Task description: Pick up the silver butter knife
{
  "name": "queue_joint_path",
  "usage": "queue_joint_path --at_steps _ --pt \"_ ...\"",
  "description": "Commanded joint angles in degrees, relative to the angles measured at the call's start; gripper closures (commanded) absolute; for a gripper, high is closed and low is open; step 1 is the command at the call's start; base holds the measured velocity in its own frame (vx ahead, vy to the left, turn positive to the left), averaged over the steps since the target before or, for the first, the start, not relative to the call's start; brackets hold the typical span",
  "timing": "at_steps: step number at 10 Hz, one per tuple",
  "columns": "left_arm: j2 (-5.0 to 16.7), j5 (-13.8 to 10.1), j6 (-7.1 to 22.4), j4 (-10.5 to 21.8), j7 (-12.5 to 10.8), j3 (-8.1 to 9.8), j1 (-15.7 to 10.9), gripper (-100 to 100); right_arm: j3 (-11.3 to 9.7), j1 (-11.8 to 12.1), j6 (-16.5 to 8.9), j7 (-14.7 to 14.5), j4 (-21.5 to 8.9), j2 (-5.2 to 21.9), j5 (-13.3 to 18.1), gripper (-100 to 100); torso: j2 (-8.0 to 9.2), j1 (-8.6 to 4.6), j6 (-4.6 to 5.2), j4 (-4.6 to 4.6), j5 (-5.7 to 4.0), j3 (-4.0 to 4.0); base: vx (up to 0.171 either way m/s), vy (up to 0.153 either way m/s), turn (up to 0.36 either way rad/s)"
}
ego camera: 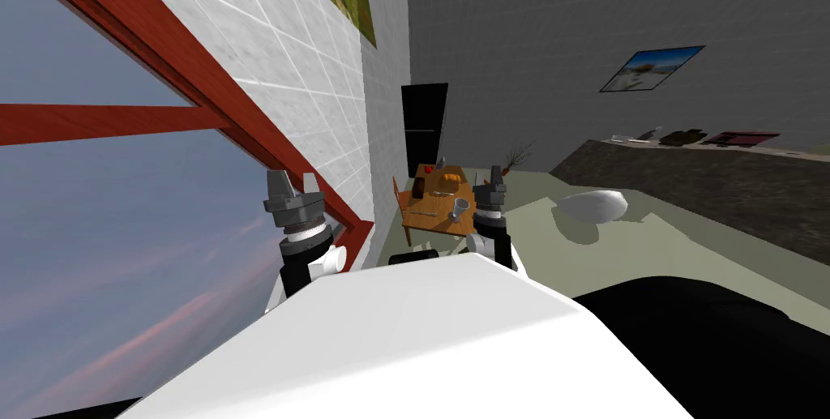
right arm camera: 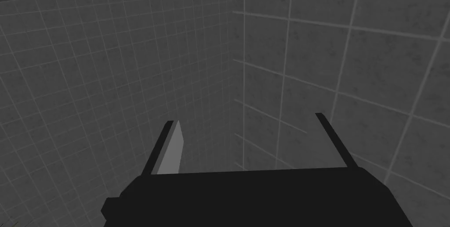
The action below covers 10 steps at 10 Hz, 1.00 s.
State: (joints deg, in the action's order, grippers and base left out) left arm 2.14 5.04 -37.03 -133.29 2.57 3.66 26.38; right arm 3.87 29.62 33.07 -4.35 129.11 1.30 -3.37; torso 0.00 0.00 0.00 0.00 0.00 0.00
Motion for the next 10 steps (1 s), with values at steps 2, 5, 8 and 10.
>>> queue_joint_path --at_steps 2,5,8,10 --pt "0.0 0.0 0.0 0.0 0.0 -0.01 -0.01 0 0.78 0.99 -0.05 -0.39 -2.01 1.95 2.87 -100 0.02 0.02 -0.03 0.0 0.01 0.01 -0.008 0.012 0.19" --pt "0.0 0.0 0.0 0.0 0.0 0.0 -0.01 0 1.99 2.46 -0.09 -0.95 -5.43 4.56 7.53 -100 0.05 0.06 -0.03 0.01 0.01 0.03 -0.011 0.019 0.2" --pt "0.0 0.0 0.0 0.0 0.0 0.0 -0.01 0 2.97 3.64 -0.09 -1.37 -8.41 6.55 11.51 -100 0.04 0.07 -0.02 0.01 0.01 0.02 -0.007 0.02 0.196" --pt "0.0 0.0 0.0 0.0 0.0 0.0 0.0 0 4.05 4.92 -0.04 -1.8 -11.81 8.63 15.39 -100 0.02 0.03 -0.01 0.01 0.01 0.01 -0.006 0.017 0.246"
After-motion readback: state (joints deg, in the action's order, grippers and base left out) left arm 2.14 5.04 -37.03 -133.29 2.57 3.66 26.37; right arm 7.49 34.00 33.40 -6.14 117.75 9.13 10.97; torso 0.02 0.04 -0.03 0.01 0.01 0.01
